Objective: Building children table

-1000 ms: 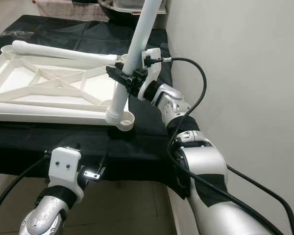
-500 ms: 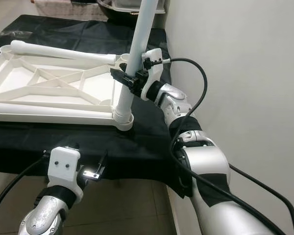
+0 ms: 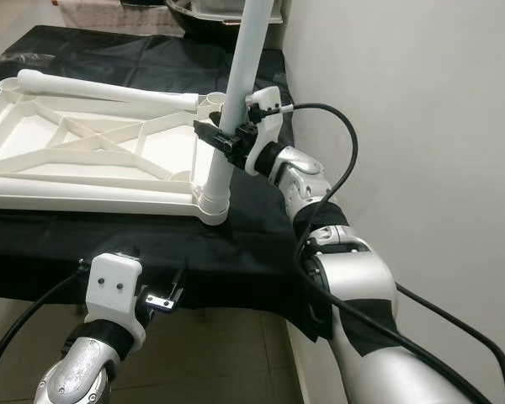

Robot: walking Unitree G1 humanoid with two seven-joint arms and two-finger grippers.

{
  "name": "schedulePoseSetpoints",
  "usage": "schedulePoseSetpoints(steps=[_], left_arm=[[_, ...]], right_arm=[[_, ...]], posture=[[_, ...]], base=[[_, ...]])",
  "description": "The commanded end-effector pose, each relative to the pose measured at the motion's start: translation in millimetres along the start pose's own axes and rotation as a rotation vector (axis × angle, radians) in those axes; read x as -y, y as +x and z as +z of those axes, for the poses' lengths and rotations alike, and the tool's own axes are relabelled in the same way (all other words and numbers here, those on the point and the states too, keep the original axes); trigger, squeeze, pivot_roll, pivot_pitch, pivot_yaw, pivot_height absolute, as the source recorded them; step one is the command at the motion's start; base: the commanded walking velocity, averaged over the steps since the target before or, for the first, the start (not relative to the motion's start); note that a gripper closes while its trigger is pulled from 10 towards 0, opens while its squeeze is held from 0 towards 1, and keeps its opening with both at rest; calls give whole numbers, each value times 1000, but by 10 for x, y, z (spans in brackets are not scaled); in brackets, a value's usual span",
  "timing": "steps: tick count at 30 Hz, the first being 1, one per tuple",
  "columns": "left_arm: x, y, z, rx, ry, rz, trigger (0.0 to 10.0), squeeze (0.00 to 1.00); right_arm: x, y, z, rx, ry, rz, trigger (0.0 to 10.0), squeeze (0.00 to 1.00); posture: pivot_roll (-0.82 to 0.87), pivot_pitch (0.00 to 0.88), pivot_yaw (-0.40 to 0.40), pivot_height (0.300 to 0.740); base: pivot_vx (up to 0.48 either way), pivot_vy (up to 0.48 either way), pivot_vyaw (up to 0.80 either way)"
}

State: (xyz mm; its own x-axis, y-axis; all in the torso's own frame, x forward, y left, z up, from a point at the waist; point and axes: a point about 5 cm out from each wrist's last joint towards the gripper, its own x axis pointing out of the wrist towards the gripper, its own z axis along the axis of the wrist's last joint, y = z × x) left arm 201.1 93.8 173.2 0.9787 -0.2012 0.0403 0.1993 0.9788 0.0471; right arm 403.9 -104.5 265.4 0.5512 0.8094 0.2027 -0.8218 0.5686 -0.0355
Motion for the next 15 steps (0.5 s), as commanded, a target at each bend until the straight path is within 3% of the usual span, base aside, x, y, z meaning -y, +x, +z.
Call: schedulePoseSetpoints(steps=[1, 4, 15], left_arm=[[23, -14, -16, -11, 6, -6, 10000, 0], [22, -9, -17, -10, 7, -6, 10000, 0], [15, -2, -13, -8, 9, -2, 10000, 0]], right_arm=[[-119, -28, -247, -122, -21, 131, 10000, 0], [-211, -11, -343, -170, -55, 212, 10000, 0], [-291, 21, -438, -222, -68, 263, 10000, 0]], posture=[[217, 196, -128, 740], [215, 195, -128, 740], [216, 200, -129, 740]], base=[[0, 0, 0], [0, 0, 0], [0, 0, 0]])
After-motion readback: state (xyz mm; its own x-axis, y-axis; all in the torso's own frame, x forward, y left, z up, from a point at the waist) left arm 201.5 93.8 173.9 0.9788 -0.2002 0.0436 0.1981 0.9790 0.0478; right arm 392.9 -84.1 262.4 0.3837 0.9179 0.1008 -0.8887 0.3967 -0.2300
